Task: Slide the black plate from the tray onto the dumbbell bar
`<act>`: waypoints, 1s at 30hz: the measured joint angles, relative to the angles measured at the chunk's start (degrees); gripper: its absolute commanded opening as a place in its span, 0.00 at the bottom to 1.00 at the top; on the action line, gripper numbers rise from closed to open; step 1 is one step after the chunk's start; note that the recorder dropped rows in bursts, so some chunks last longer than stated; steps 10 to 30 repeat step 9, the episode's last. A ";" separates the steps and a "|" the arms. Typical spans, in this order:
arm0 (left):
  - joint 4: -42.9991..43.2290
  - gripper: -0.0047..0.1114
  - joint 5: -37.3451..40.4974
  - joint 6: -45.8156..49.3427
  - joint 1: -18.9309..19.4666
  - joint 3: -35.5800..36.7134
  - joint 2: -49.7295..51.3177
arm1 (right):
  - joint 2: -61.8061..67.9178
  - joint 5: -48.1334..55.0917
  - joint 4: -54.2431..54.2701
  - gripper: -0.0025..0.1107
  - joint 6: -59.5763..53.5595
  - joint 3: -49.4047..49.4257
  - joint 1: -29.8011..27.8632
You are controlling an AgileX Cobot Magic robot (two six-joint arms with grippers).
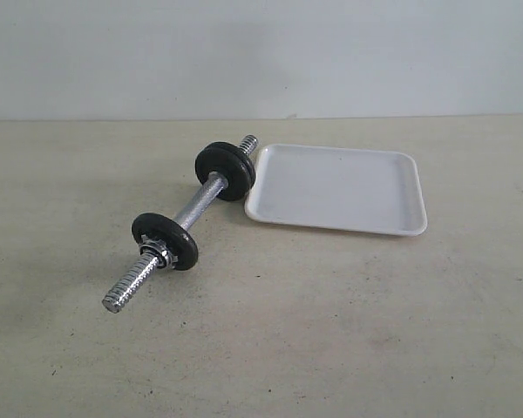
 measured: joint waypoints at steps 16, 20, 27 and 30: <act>0.00 0.08 0.00 0.00 0.00 0.00 0.00 | 0.00 -0.13 -0.11 0.06 0.23 0.00 0.00; 0.00 0.08 0.00 0.00 0.00 0.00 0.00 | 0.00 -0.13 -0.11 0.06 0.23 0.00 0.00; 0.00 0.08 0.00 0.00 0.00 0.00 0.00 | 0.00 -0.13 -0.11 0.06 0.23 0.00 0.00; 0.00 0.08 0.00 0.00 0.00 0.00 0.00 | 0.00 -0.13 -0.11 0.06 0.23 0.00 0.00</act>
